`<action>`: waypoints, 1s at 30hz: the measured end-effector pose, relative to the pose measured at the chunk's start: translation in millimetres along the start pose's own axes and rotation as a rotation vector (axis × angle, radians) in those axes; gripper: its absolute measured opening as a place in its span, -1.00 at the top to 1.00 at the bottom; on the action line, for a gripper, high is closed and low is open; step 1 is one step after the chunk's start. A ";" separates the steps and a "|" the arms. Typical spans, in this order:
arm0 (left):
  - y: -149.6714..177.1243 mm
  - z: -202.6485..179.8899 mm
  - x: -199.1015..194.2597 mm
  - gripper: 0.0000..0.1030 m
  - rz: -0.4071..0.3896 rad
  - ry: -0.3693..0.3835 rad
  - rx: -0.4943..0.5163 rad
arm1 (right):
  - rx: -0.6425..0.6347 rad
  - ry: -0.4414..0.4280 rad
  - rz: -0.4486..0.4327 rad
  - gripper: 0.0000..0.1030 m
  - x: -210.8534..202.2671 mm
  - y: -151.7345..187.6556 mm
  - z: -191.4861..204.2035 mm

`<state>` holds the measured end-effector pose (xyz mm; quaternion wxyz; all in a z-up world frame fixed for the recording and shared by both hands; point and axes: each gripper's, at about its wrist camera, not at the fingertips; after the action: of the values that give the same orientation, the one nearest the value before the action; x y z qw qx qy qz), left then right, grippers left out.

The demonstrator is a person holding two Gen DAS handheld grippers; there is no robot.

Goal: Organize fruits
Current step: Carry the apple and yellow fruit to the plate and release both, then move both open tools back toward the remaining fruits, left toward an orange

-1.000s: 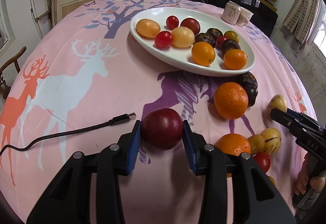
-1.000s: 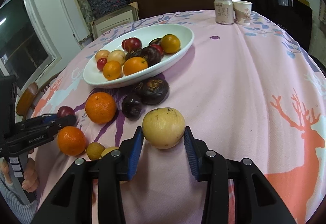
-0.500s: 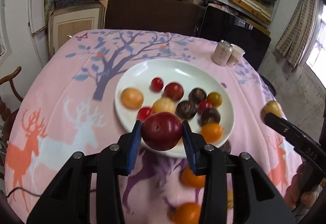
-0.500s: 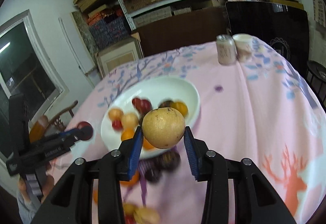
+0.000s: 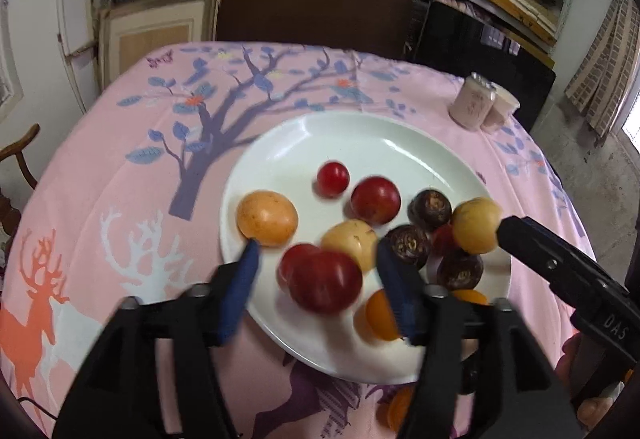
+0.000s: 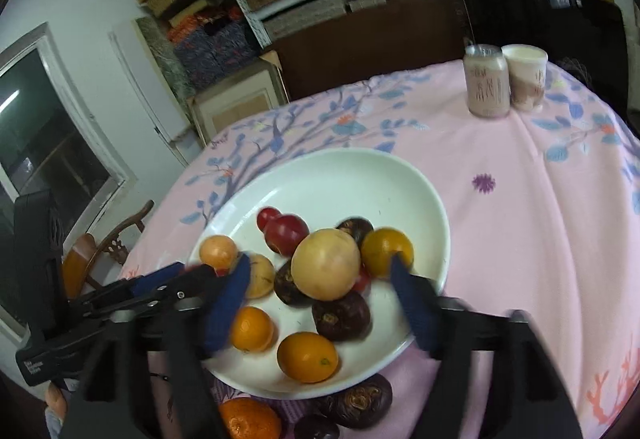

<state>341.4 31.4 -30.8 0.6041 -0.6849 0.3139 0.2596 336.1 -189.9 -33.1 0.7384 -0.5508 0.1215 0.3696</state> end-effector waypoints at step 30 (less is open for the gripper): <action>155.0 -20.8 -97.1 -0.52 -0.027 0.023 0.143 | 0.156 0.027 -0.146 -0.83 -101.4 67.2 -49.1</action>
<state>160.8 10.8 -59.7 0.6514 -0.6470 0.3293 0.2204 230.9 -268.0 -40.0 0.8023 -0.5038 0.1195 0.2970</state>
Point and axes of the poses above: each gripper's, at about its wrist camera, not at the fingertips, and x roughly the way its jaws point, z to its left, y to its underside
